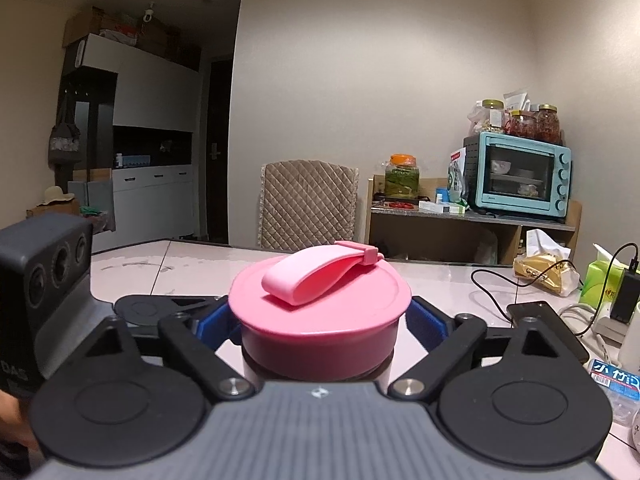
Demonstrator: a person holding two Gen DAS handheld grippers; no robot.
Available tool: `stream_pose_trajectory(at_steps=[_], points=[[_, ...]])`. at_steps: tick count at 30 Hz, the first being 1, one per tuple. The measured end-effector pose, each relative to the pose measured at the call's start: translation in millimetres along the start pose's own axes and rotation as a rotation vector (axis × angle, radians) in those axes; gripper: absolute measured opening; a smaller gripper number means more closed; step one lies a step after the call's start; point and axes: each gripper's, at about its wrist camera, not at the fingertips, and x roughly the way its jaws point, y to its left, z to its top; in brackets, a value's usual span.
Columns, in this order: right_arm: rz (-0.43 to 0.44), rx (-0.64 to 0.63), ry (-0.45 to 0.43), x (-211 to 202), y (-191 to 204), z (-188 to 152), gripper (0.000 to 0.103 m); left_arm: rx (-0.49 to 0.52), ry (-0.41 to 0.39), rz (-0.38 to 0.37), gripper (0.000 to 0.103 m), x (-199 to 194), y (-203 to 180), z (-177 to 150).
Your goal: Unscrew bottle cap and pour
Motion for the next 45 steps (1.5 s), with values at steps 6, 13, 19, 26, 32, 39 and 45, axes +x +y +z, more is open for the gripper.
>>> stream_pose_trajectory(at_steps=[6, 13, 19, 26, 32, 39, 45], points=[[0.023, -0.021, -0.002, 0, 0, 0, 0.085, 0.0, 0.0, 0.0, 0.09, 0, 0, 0], [0.158, -0.072, -0.006, 0, -20, -1, 0.085, 0.0, 0.0, 0.0, 0.09, 0, 2, 0], [0.326, -0.102, 0.012, 5, -46, 4, 0.085, 0.0, 0.0, 0.0, 0.09, 0, 1, 0], [0.531, -0.099, 0.03, 16, -76, 11, 0.085, 0.0, 0.0, 0.0, 0.09, 1, 2, -1], [0.596, -0.136, 0.031, 19, -84, 16, 0.085, 0.0, 0.0, 0.0, 0.09, 1, 3, -1], [0.533, -0.124, 0.005, 3, -76, 13, 0.098, 0.0, -0.001, 0.0, 0.09, 0, 3, -1], [0.381, -0.117, 0.011, -18, -56, 10, 0.102, 0.0, -0.001, 0.0, 0.09, 1, 3, -1]])
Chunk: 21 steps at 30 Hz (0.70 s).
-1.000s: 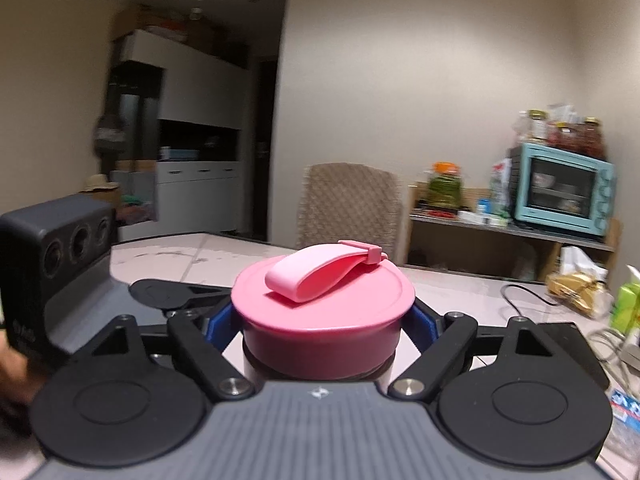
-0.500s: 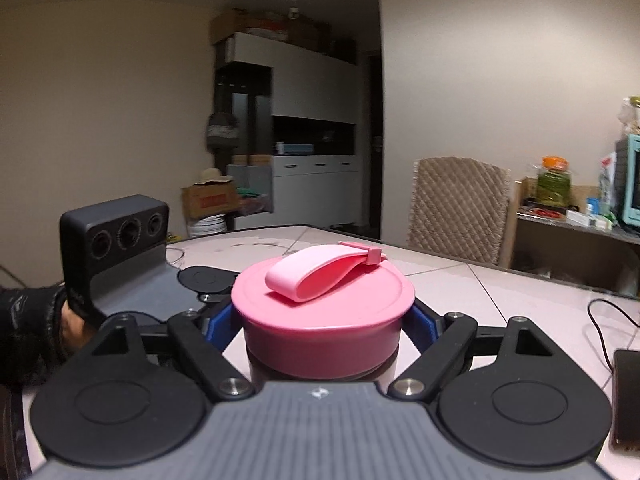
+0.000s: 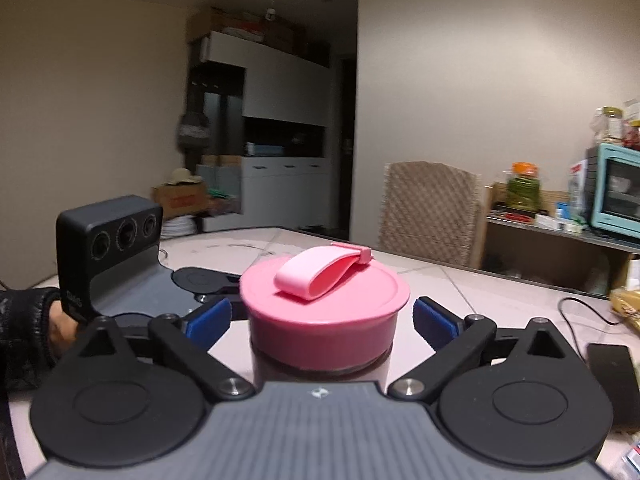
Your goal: Unscrew bottle cap and pour
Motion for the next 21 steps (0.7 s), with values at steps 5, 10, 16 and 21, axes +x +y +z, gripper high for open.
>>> stream_pose_trajectory(at_steps=[5, 10, 16, 21], points=[[-0.149, 0.015, 0.008, -3, 22, 1, 0.103, 0.0, 0.0, 0.0, 0.09, 0, 0, 0], [-0.235, 0.053, 0.008, 2, 35, -1, 0.103, 0.0, 0.0, 0.0, 0.09, 0, 1, 0], [-0.284, 0.093, 0.0, 18, 40, 0, 0.103, 0.001, 0.0, 0.0, 0.09, 0, 0, 1], [-0.319, 0.104, -0.01, 20, 41, -2, 0.103, 0.001, 0.0, 0.0, 0.09, 0, 0, 1]])
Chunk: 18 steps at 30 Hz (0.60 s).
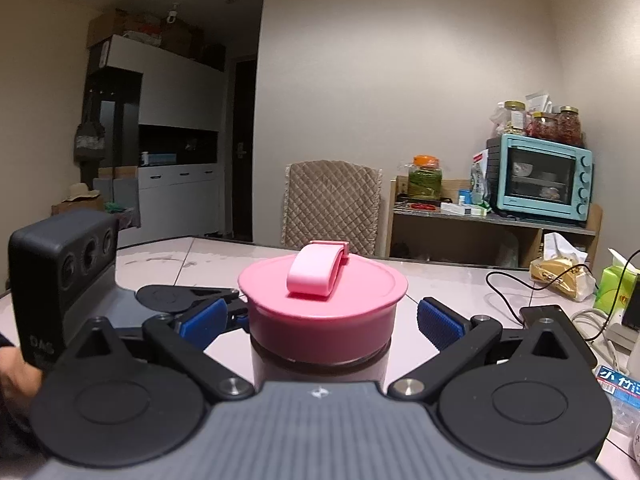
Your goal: Unscrew bottle cap and pour
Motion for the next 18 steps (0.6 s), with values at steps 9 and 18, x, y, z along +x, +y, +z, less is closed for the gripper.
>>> stream_pose_trajectory(at_steps=[9, 18], points=[[-0.044, 0.002, 0.003, 8, 8, 3, 0.103, 0.0, 0.0, 0.0, 0.09, 0, 0, 0], [-0.072, 0.019, 0.006, 14, 15, 1, 0.102, 0.0, 0.0, 0.0, 0.09, 0, 0, 0]])
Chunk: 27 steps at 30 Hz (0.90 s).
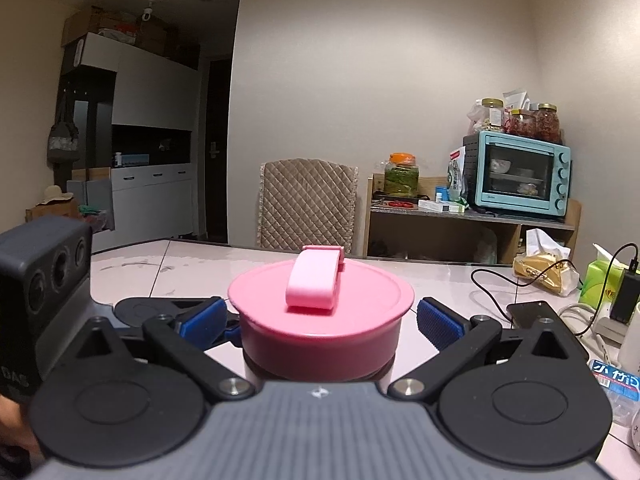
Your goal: Unscrew bottle cap and pour
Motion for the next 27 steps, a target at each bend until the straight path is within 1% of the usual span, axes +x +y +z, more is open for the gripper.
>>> stream_pose_trajectory(at_steps=[10, 12, 15, 19, 23, 27], points=[[-0.028, 0.006, -0.002, -0.5, 2.3, -1.6, 0.1, 0.0, 0.0, 0.0, 0.09, -0.3, -0.2, 0.0], [-0.032, 0.008, -0.003, -0.9, 2.0, -1.7, 0.097, 0.0, 0.0, 0.0, 0.09, -0.4, -0.2, 0.0], [-0.037, 0.007, -0.001, -1.2, 2.4, -1.9, 0.096, 0.0, 0.0, 0.0, 0.09, -0.4, -0.6, -0.1], [-0.033, 0.003, -0.001, -2.2, 4.4, -2.0, 0.093, 0.0, 0.0, 0.0, 0.09, -0.4, -0.3, -0.2], [-0.023, 0.002, -0.006, -3.1, 6.8, -2.3, 0.087, 0.0, 0.0, 0.0, 0.09, -0.4, -0.4, -0.2], [-0.02, 0.006, -0.009, -4.3, 8.3, -3.2, 0.086, 0.0, 0.0, 0.0, 0.09, -0.4, -0.3, -0.3]])
